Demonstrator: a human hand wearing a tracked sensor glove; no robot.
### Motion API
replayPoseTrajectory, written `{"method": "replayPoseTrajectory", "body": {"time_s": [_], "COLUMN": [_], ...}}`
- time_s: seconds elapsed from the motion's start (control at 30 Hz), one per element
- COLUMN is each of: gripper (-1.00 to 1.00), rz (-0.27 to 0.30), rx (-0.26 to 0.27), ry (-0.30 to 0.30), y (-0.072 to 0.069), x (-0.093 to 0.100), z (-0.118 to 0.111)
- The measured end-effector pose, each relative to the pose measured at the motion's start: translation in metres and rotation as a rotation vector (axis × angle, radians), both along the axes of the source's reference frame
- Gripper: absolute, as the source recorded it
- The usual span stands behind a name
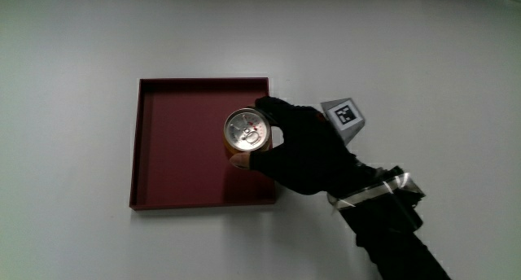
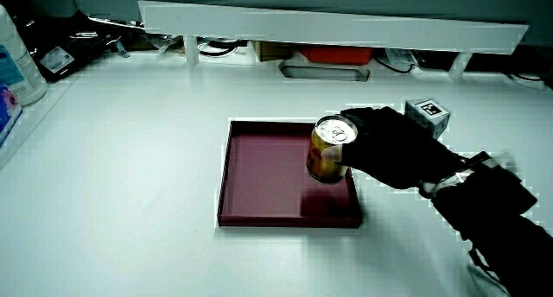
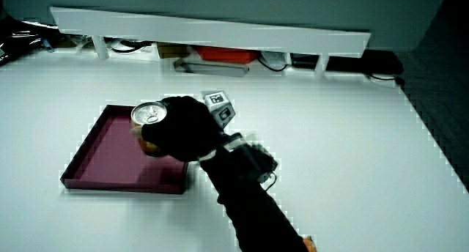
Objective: Pick red bull from plate
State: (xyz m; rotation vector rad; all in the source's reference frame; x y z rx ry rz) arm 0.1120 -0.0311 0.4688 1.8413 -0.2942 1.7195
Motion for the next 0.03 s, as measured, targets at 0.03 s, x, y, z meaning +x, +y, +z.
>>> {"method": "replayPoseTrajectory", "body": {"time_s": [0.03], "gripper": [1.00], "rz": [0.005], "rx": [-0.008], "ry": [-0.002], "y": [-0.0002], "x": [0.0039], "z": [-0.0085]}}
